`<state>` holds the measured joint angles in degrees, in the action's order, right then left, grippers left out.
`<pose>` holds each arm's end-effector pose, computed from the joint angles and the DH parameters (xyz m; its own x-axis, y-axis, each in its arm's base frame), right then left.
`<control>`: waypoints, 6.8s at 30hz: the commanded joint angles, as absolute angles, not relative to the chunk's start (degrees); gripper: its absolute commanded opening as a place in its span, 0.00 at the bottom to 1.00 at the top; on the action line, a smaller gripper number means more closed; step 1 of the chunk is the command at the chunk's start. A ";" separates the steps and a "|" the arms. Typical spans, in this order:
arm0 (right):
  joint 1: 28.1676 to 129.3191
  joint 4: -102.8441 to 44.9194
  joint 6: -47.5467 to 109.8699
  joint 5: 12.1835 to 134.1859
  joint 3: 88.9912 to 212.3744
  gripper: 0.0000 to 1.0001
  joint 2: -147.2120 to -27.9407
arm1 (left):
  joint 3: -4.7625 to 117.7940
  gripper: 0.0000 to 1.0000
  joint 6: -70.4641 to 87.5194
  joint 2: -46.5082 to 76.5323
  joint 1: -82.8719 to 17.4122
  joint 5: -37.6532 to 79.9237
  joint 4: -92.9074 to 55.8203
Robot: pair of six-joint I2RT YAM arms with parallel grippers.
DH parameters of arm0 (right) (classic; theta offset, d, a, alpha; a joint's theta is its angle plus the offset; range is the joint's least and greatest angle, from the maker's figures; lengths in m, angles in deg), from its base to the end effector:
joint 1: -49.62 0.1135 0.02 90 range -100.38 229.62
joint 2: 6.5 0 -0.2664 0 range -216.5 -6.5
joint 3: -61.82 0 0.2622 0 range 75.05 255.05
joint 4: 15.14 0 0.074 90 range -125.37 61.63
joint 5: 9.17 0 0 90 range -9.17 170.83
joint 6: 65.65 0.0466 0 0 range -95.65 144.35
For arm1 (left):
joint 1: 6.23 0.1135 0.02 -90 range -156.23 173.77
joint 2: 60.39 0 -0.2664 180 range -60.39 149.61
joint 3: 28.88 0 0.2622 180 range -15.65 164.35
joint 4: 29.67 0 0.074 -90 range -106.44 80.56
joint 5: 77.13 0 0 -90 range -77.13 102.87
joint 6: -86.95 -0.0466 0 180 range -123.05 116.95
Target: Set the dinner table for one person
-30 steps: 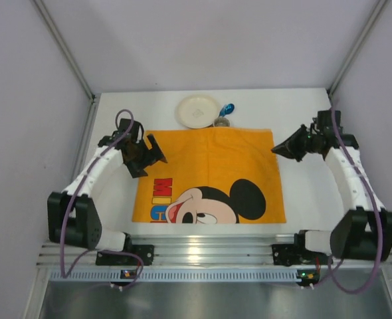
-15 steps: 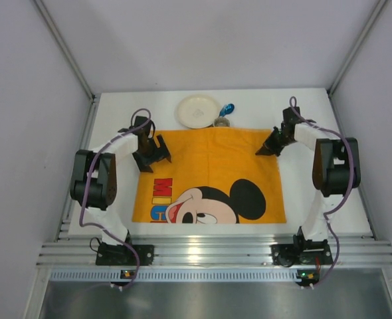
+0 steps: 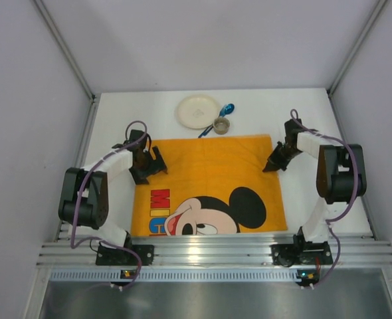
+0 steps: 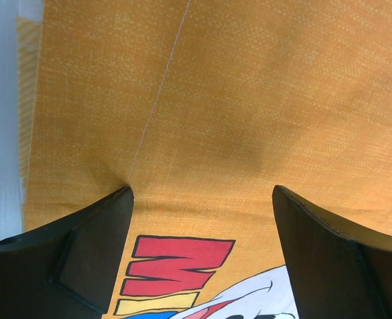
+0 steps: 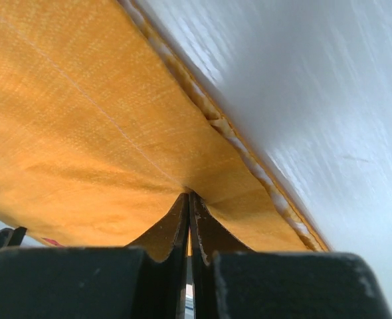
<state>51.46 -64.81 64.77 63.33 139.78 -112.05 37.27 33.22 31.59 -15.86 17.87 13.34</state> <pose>0.3493 0.0252 0.1332 -0.8050 0.5928 0.0223 0.5583 0.7444 0.3663 0.3036 -0.0556 0.1532 -0.8582 -0.4521 -0.2429 -0.3846 0.8799 -0.2791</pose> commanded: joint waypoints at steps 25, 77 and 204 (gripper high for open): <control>56.90 -76.53 62.14 69.15 173.91 0.00 -118.02 | 53.16 0.96 31.58 34.55 -15.63 15.86 28.20; 63.33 -78.20 55.55 85.30 181.43 0.00 -118.75 | 51.50 0.97 28.50 23.72 -12.29 17.71 27.51; 74.04 -57.97 61.98 62.28 166.96 0.00 -113.15 | 53.43 0.96 25.95 23.81 -11.77 13.40 26.90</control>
<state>71.68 -55.74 69.93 63.15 176.45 -125.36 54.80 26.75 25.84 -12.19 14.26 28.64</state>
